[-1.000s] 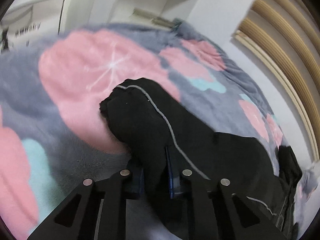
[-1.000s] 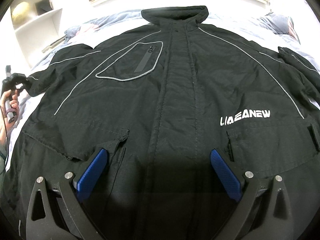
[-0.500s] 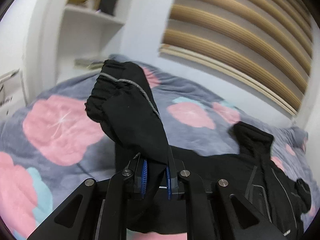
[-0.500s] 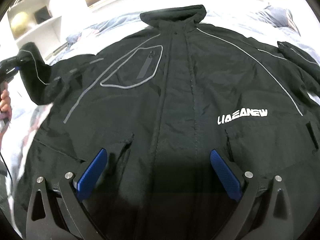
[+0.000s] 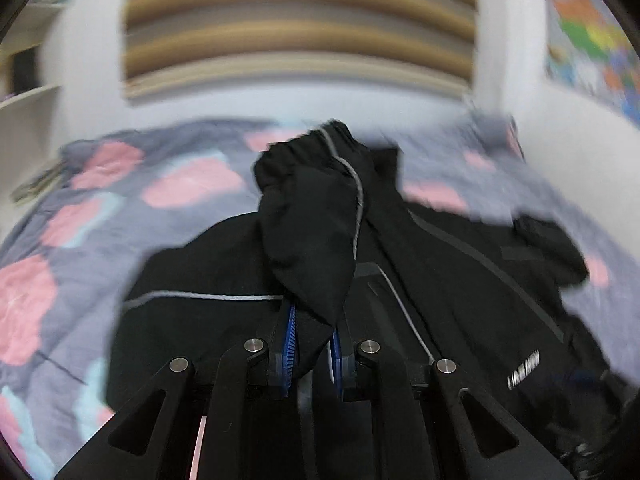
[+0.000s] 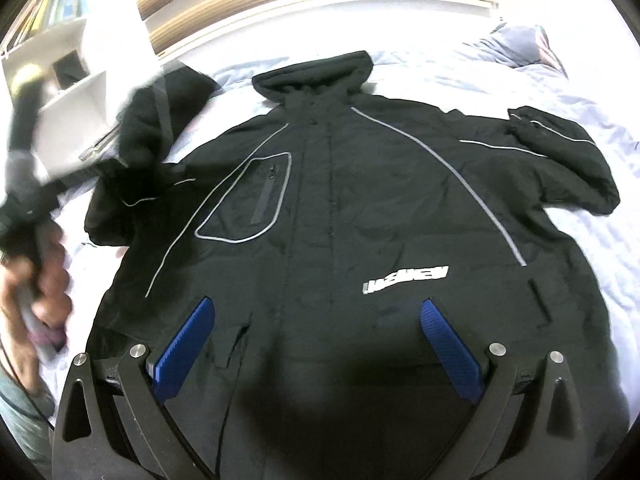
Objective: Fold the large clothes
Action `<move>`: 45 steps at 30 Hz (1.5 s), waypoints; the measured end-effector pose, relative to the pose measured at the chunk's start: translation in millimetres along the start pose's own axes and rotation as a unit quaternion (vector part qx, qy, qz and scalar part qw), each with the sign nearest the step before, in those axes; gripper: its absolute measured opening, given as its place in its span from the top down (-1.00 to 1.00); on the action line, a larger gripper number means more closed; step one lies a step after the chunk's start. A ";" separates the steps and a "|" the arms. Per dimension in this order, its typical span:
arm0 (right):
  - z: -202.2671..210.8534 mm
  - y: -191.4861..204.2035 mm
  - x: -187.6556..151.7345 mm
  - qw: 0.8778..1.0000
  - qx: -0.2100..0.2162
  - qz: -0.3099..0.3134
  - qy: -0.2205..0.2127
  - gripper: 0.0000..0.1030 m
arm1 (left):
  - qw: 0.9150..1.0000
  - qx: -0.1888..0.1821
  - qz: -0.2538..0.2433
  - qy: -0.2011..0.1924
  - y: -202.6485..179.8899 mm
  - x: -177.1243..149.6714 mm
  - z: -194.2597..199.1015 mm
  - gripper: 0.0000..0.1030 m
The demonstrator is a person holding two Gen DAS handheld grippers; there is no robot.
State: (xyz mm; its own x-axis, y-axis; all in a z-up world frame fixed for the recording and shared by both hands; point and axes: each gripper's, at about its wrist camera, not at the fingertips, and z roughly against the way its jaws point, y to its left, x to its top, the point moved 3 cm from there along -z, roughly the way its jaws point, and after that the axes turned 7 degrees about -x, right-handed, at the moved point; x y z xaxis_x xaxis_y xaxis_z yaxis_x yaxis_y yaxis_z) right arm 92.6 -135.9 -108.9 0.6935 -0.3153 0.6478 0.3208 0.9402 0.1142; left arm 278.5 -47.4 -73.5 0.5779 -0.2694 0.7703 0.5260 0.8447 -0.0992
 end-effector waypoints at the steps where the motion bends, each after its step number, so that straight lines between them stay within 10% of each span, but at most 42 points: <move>1: 0.3 -2.2 0.9 1.000 -0.006 0.000 0.004 -1.00 | 1.000 -0.004 -0.001 0.012 -6.8 -4.9 -9.1 0.72; 8: 1.7 -14.0 18.6 0.999 -0.039 0.024 0.009 -1.00 | 0.989 -0.040 0.022 0.140 -17.7 -53.5 -67.4 0.45; 15: -20.4 13.8 65.9 0.999 0.003 0.041 0.018 -1.00 | 0.996 -0.007 0.063 0.064 -2.2 -57.3 26.6 -0.38; 29: -131.5 74.9 76.5 0.983 0.080 -0.024 0.161 -1.00 | 0.987 0.142 0.068 -0.008 4.3 -35.0 119.0 -0.39; 36: -156.5 85.5 74.7 0.980 0.075 -0.039 0.180 -0.89 | 0.986 0.154 0.059 -0.018 0.9 -27.8 117.9 -0.39; 45: -152.3 93.9 77.2 0.989 0.039 0.009 0.146 -0.02 | 0.986 0.155 0.049 -0.018 -6.5 -23.0 118.0 -0.39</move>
State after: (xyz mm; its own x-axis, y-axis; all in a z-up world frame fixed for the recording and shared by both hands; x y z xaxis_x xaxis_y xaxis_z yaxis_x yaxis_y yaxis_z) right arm 274.5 -91.5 -162.9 0.8587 -0.3118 0.4067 0.2645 0.9494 0.1695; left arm 188.1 7.8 -16.2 0.5912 -0.1674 0.7890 0.2489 0.9683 0.0189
